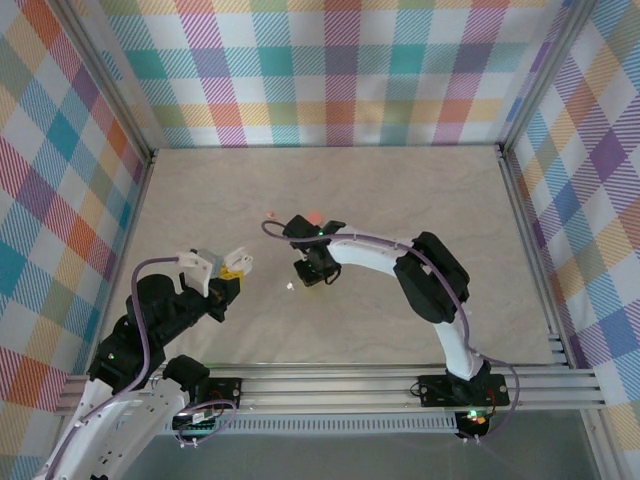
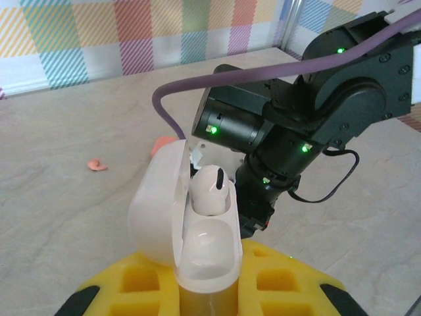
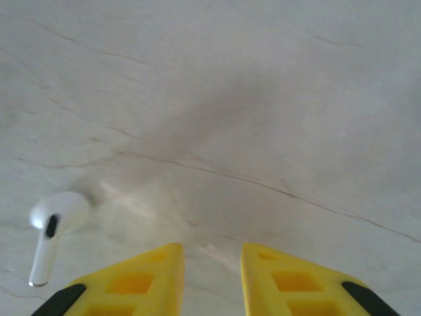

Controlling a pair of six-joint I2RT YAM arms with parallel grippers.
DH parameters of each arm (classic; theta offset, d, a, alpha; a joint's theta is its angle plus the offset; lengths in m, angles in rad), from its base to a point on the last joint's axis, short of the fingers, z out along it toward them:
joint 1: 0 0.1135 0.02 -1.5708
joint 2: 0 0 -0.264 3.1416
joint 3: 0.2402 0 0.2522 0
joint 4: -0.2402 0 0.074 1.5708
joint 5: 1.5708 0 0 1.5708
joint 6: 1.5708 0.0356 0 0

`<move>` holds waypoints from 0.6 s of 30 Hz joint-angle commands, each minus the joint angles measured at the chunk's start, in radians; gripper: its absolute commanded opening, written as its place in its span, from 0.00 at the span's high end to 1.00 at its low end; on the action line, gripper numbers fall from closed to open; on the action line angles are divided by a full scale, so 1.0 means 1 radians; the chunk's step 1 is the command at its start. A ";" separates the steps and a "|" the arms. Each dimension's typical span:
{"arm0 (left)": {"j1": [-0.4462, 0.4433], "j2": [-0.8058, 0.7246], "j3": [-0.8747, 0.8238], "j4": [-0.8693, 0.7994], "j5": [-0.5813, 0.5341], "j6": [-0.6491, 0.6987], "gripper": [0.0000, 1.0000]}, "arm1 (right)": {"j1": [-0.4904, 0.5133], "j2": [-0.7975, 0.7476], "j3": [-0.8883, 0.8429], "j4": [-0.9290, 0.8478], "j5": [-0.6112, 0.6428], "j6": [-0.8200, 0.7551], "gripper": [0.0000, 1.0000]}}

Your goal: Insert wireless bluetooth earbuds into charging case

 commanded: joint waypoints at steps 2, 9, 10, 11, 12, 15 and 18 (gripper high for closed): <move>0.010 0.031 -0.022 0.077 0.054 0.001 1.00 | -0.021 -0.084 -0.069 0.014 -0.019 -0.015 0.71; 0.008 0.070 -0.008 0.110 0.072 0.012 1.00 | -0.041 -0.105 -0.087 0.020 -0.062 -0.002 0.71; 0.008 0.069 -0.015 0.117 0.078 0.011 1.00 | -0.041 -0.107 -0.087 0.024 -0.067 0.002 0.71; 0.008 0.067 -0.026 0.122 0.082 0.008 1.00 | -0.041 -0.109 -0.088 0.026 -0.070 0.007 0.71; 0.009 0.064 -0.035 0.130 0.083 0.003 1.00 | -0.041 -0.109 -0.090 0.028 -0.071 0.010 0.71; 0.008 0.060 -0.045 0.136 0.083 -0.018 1.00 | -0.042 -0.109 -0.086 0.024 -0.068 0.030 0.67; 0.007 0.072 -0.012 0.098 0.056 -0.019 1.00 | -0.043 -0.113 -0.072 0.011 -0.062 0.058 0.61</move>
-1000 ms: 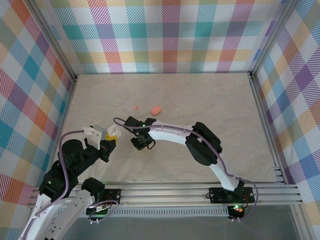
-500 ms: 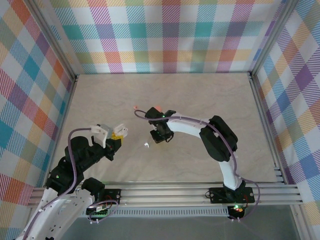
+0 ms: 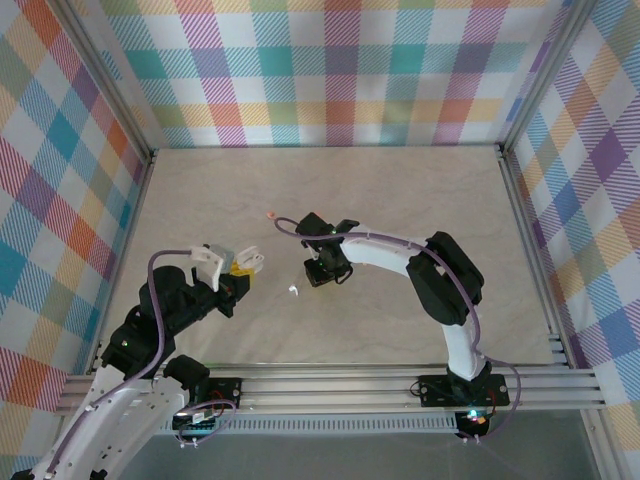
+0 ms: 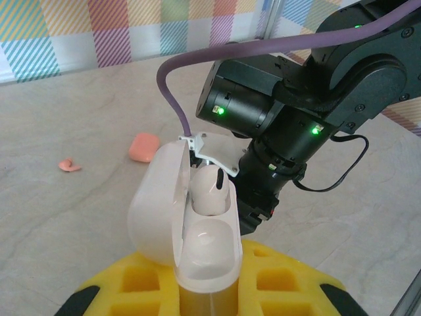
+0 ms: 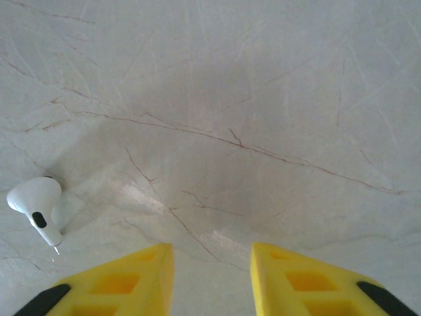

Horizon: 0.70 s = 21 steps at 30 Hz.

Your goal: Insert wireless bluetooth earbuds into charging case

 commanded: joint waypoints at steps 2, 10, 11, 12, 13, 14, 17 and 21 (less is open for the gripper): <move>0.009 0.008 0.029 0.005 -0.001 -0.008 1.00 | -0.003 -0.049 0.020 0.000 -0.022 0.057 0.60; 0.009 -0.010 0.019 -0.021 -0.012 -0.026 1.00 | 0.052 -0.059 0.025 0.071 -0.047 0.093 0.62; 0.009 -0.018 0.018 -0.028 -0.015 -0.025 1.00 | 0.061 -0.046 0.043 0.066 -0.050 0.087 0.63; 0.008 -0.027 0.017 -0.034 -0.016 -0.025 1.00 | 0.071 -0.032 0.060 0.058 -0.046 0.081 0.63; 0.008 -0.040 0.015 -0.040 -0.016 -0.022 1.00 | 0.082 -0.013 0.085 0.043 -0.039 0.074 0.63; 0.009 -0.054 0.013 -0.045 -0.007 -0.016 1.00 | 0.091 0.006 0.104 0.031 -0.033 0.068 0.64; 0.009 -0.113 -0.009 -0.038 0.058 0.027 1.00 | 0.105 0.046 0.144 0.010 -0.038 0.067 0.67; 0.009 -0.200 -0.041 -0.013 0.176 0.091 1.00 | 0.112 0.062 0.156 0.009 -0.051 0.067 0.70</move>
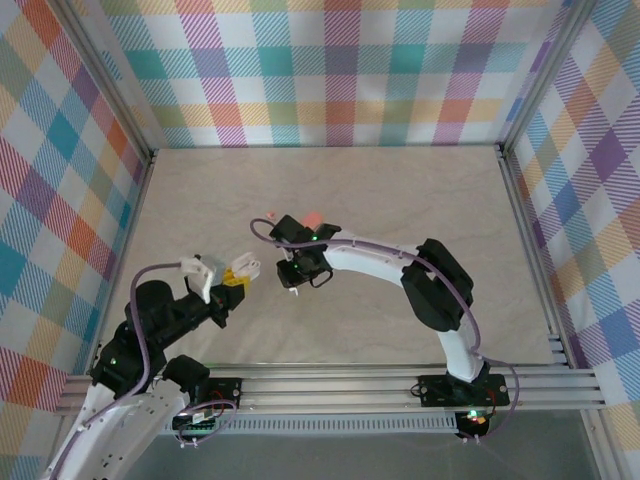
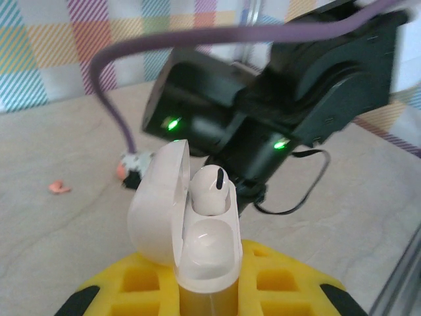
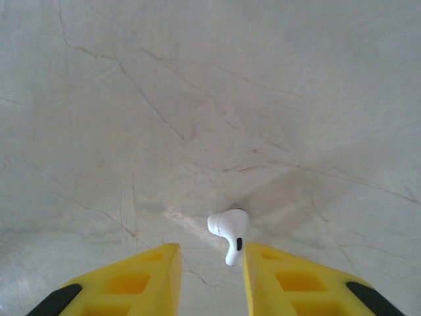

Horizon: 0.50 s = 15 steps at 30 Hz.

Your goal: Insert wireless bluetooth earbuds into charging case

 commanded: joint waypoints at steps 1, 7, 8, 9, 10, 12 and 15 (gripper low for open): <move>0.009 -0.063 -0.025 0.023 0.146 0.077 1.00 | -0.001 0.023 0.018 -0.032 -0.016 -0.006 0.70; 0.009 -0.081 -0.016 0.025 0.287 0.168 1.00 | 0.007 0.014 0.005 -0.033 -0.017 -0.025 0.69; 0.010 -0.078 -0.009 0.020 0.288 0.179 1.00 | 0.011 0.014 0.004 -0.041 -0.004 -0.029 0.68; 0.008 -0.074 -0.003 0.014 0.284 0.186 1.00 | 0.014 0.015 0.001 -0.046 0.007 -0.030 0.67; 0.009 -0.069 0.002 0.009 0.281 0.196 1.00 | 0.014 0.015 -0.004 -0.050 0.016 -0.032 0.66; 0.008 -0.059 0.009 0.006 0.276 0.207 1.00 | 0.014 0.018 -0.011 -0.050 0.022 -0.035 0.66; 0.009 -0.047 0.006 0.014 0.275 0.208 1.00 | 0.015 0.035 -0.006 -0.051 0.025 -0.042 0.66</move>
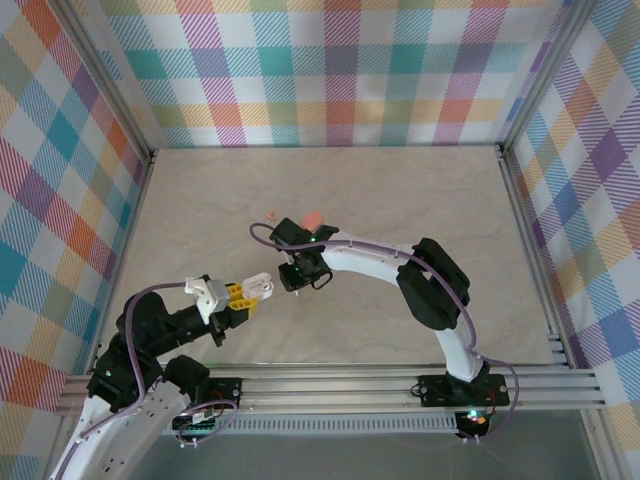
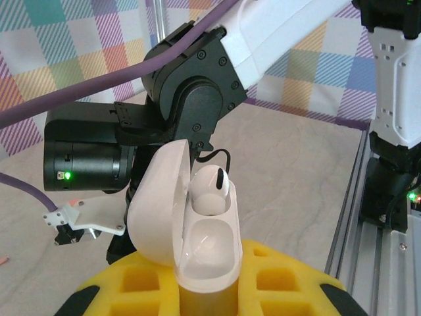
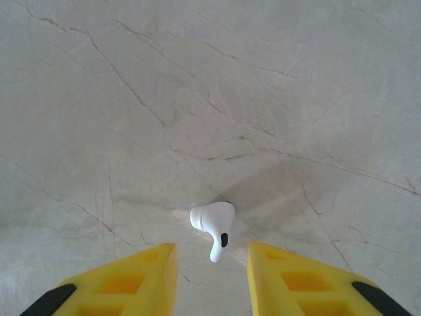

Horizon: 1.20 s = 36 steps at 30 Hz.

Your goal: Insert wireless bluetooth earbuds into charging case

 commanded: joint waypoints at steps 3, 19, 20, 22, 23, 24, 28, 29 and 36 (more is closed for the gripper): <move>0.009 0.022 0.025 0.014 0.033 0.025 1.00 | 0.008 0.051 0.023 -0.038 0.006 -0.028 0.69; 0.009 0.037 0.009 0.029 0.037 0.013 1.00 | -0.025 0.061 -0.002 -0.043 0.063 -0.007 0.69; 0.009 0.038 0.008 0.031 0.039 0.013 1.00 | -0.037 0.056 -0.008 -0.044 0.067 0.005 0.68; 0.008 0.041 0.008 0.034 0.041 0.013 1.00 | -0.058 0.043 -0.018 -0.044 0.075 0.021 0.66; 0.008 0.043 0.010 0.034 0.042 0.013 1.00 | -0.067 0.036 -0.023 -0.044 0.084 0.025 0.66; 0.009 0.044 0.010 0.034 0.043 0.013 1.00 | -0.072 0.028 -0.026 -0.043 0.092 0.027 0.65; 0.008 0.044 0.014 0.026 0.042 0.018 1.00 | -0.082 -0.012 -0.030 -0.035 0.113 0.006 0.64; 0.009 0.044 0.016 0.021 0.039 0.021 1.00 | -0.083 -0.023 -0.033 -0.029 0.113 0.001 0.64; 0.007 0.029 0.028 -0.013 0.012 0.037 1.00 | -0.054 -0.096 -0.121 0.123 -0.054 0.020 0.72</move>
